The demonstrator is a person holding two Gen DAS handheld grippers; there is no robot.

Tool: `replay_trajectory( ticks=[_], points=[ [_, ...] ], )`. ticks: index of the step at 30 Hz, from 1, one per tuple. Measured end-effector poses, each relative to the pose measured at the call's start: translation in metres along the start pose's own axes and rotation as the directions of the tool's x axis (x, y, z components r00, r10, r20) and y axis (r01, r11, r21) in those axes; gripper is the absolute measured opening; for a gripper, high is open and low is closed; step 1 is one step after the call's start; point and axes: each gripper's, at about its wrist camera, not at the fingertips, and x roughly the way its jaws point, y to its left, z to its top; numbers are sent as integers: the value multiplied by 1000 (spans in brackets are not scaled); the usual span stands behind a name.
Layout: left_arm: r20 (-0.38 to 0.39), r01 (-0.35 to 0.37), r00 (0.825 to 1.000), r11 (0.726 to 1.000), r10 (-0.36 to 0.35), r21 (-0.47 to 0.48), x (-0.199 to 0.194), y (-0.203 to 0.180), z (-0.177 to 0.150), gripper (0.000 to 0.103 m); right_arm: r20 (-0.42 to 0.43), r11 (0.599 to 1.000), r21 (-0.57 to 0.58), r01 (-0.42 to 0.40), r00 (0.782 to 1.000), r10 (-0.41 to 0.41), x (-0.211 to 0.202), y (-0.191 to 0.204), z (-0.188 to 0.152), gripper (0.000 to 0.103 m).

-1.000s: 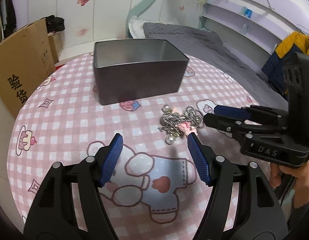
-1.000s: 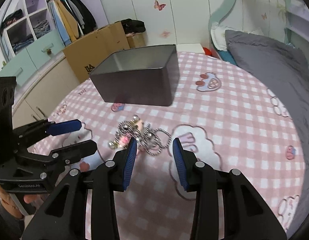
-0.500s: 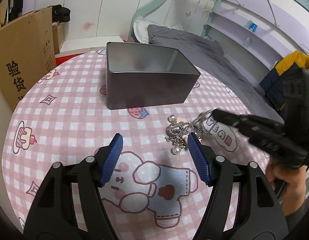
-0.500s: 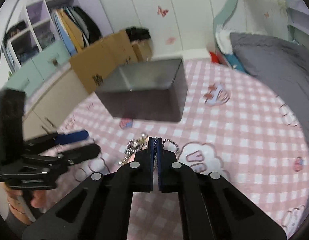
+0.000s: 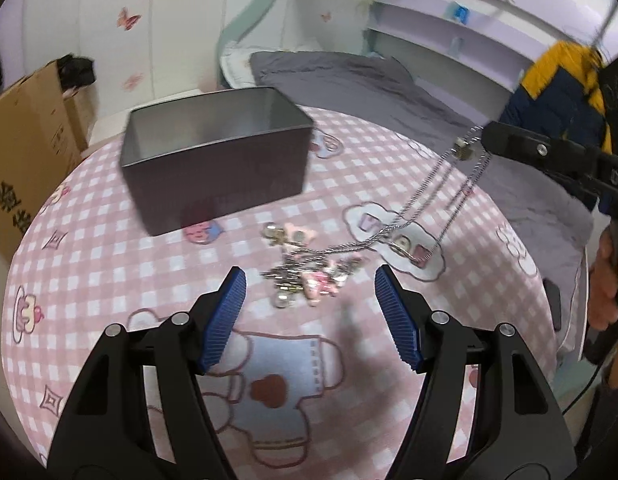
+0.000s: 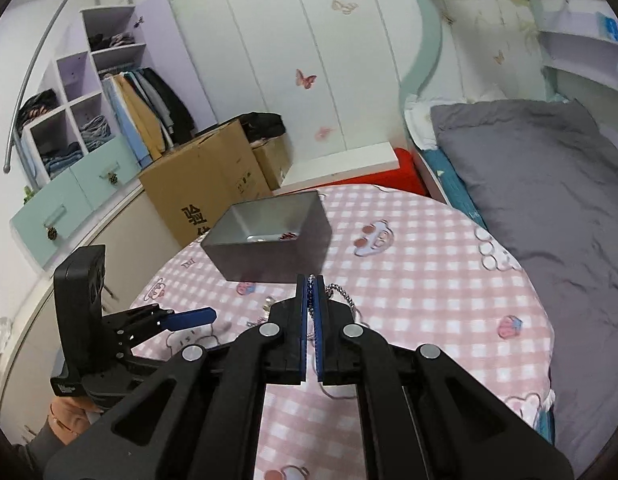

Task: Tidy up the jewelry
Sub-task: 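Lift the chain with the right gripper while the left gripper grasps its pink charm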

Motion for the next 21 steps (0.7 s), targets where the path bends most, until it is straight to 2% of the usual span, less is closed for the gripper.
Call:
replay_trajectory(
  ticks=[5,11,21],
  points=[
    [-1,-22,1000,998,23,59,6,-16,-1,66,-22,1000,31,2,1000,-1,1,-13,-12,1],
    [-25,-34,999,997,36,70,17,-18,-1,50,-41,999,49,-17,999,19,4,-19,-25,1],
    [-59,-67,996,994,72,91,28,-19,2,35,-73,998,47,-43,996,47,13,-15,-33,1]
  ],
)
